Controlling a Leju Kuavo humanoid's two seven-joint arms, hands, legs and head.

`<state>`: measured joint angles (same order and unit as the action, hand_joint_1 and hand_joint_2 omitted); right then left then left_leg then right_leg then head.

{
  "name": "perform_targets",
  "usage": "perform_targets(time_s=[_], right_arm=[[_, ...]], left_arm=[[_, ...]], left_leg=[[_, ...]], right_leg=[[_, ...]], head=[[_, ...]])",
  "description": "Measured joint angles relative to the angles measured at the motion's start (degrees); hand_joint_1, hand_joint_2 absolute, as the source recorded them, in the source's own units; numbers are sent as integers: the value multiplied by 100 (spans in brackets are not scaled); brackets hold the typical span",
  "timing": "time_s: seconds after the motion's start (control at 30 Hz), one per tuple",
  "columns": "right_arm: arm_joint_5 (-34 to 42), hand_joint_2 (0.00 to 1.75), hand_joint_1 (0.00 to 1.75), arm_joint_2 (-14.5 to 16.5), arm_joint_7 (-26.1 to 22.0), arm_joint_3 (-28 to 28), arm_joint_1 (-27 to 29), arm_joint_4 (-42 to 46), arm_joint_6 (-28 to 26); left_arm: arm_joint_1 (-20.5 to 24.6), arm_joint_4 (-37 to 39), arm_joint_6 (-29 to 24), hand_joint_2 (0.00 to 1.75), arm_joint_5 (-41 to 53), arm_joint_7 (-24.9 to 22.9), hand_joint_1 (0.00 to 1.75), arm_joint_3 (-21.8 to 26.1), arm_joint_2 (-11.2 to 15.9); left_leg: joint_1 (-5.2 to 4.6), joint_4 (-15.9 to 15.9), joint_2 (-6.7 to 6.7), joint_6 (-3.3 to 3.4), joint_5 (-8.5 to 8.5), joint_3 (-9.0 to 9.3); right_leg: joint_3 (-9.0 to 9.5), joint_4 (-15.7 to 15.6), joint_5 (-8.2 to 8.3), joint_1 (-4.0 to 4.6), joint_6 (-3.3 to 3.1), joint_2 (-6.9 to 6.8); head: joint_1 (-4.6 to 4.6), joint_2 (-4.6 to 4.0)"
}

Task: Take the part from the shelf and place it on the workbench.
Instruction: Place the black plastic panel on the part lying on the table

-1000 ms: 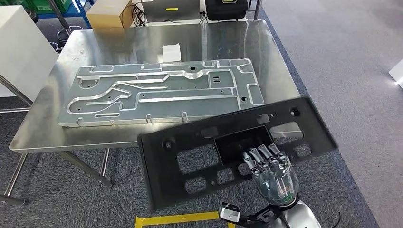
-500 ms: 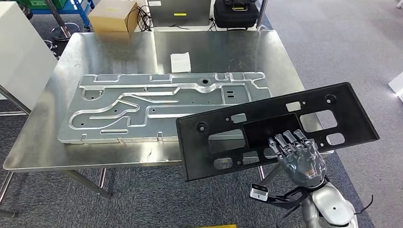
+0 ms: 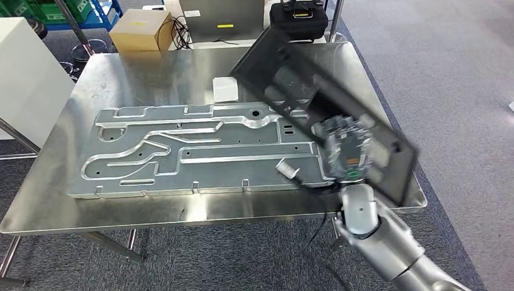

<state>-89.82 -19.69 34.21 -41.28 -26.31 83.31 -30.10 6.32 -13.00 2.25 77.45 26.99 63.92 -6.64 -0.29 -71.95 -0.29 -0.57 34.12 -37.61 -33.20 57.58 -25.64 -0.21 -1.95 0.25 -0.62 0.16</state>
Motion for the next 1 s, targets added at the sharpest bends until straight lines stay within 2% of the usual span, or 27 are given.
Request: perform_targets(time_s=[0.03,0.07,0.1,0.13,0.17,0.23,0.33,0.4,0.5,0.53,0.57,0.6,0.63,0.67,0.7,0.73,0.8,0.87,0.9,0.93,1.0], right_arm=[[6,175,175,76,-601,-144,-54,-317,-4],[8,175,175,163,-1350,-165,-118,-636,-6],[7,175,175,245,-2102,-46,-192,-918,-7],[3,175,175,340,-2750,184,-271,-1183,-3],[2,175,175,434,-3110,447,-353,-1413,5],[8,175,175,624,-3306,962,-587,-1859,91],[30,175,175,854,-3260,1435,-984,-2500,271],[43,175,175,999,-3287,1652,-1186,-2874,313],[51,175,175,1161,-3324,1839,-1340,-3288,323],[50,175,175,1194,-3332,1869,-1348,-3390,322],[49,175,175,1223,-3340,1894,-1352,-3474,321],[47,175,175,1248,-3345,1917,-1363,-3537,319],[47,175,175,1271,-3344,1940,-1380,-3586,317],[48,175,175,1291,-3343,1961,-1410,-3627,316],[48,175,175,1312,-3343,1976,-1448,-3668,314],[49,175,175,1335,-3342,1987,-1478,-3711,311],[50,175,175,1383,-3346,2000,-1520,-3792,303],[51,175,175,1427,-3352,2011,-1554,-3875,298],[51,175,175,1445,-3353,2016,-1586,-3907,298],[51,175,175,1474,-3353,2022,-1622,-3943,300],[51,175,175,1534,-3355,2027,-1683,-4020,310]], left_arm=[[-2,1,18,0,10,-4,0,-23,0],[-3,1,34,0,16,-8,0,-47,1],[1,2,45,0,20,-10,0,-69,4],[6,2,50,0,22,-11,0,-88,12],[14,2,51,0,27,-13,0,-100,21],[17,2,55,0,49,-16,0,-125,36],[-2,2,66,0,73,-13,0,-173,45],[21,2,68,0,80,-1,0,-210,51],[81,2,70,0,83,10,0,-241,57],[90,2,70,0,84,11,0,-245,57],[92,2,70,0,84,11,0,-246,57],[90,2,70,0,84,11,0,-247,57],[87,2,71,0,86,11,0,-249,56],[84,2,72,0,87,11,0,-251,56],[86,2,72,0,89,11,0,-253,56],[89,2,73,0,91,11,0,-255,56],[92,2,71,0,91,13,0,-256,57],[90,2,66,0,91,13,0,-257,64],[92,2,62,0,91,13,0,-258,68],[94,2,59,0,91,13,0,-261,72],[97,2,57,0,92,11,0,-269,74]], left_leg=[[8,-150,1,-23,11,-132],[12,-96,1,-29,-95,-172],[12,166,1,-25,-312,-108],[8,562,0,3,-585,24],[-2,932,0,38,-774,150],[-31,1336,0,113,-946,291],[-24,1411,11,210,-1009,309],[10,1472,35,267,-1040,340],[22,1485,42,304,-1030,352],[26,1481,33,306,-1020,356],[31,1473,20,299,-1008,362],[37,1458,8,286,-988,373],[42,1435,-2,266,-961,385],[37,1408,-8,240,-931,389],[29,1378,-11,212,-903,383],[23,1358,-10,184,-887,372],[20,1354,-6,128,-877,356],[30,1306,-2,63,-817,338],[35,1178,-2,32,-732,285],[44,938,-1,3,-596,174],[59,219,-1,-32,-289,-181]], right_leg=[[5,6,-16,3,-1,-4],[13,13,-32,5,2,-4],[27,20,-48,8,10,-5],[44,24,-67,11,20,-12],[60,29,-85,22,35,-29],[49,35,-104,34,76,-58],[24,46,-121,41,165,-55],[-105,317,-292,40,230,-41],[-682,1429,-760,-12,302,-34],[-833,1667,-788,-31,319,-34],[-885,1686,-698,-47,331,-35],[-817,1463,-496,-62,336,-38],[-664,1072,-238,-72,334,-43],[-495,685,-49,-69,322,-49],[-358,360,70,-60,301,-49],[-288,185,104,-45,280,-45],[-272,111,68,-26,230,-26],[-247,81,77,-50,172,-21],[-230,59,83,-65,139,-20],[-214,46,84,-70,111,-19],[-198,47,70,-60,72,-17]], head=[[-6,-1],[-9,-1],[-10,-1],[-11,-1],[-8,-1],[-1,0],[6,0],[17,0],[31,0],[32,0],[33,0],[33,0],[33,-1],[34,-1],[34,0],[33,0],[33,0],[33,-1],[29,-1],[26,-1],[20,-1]])
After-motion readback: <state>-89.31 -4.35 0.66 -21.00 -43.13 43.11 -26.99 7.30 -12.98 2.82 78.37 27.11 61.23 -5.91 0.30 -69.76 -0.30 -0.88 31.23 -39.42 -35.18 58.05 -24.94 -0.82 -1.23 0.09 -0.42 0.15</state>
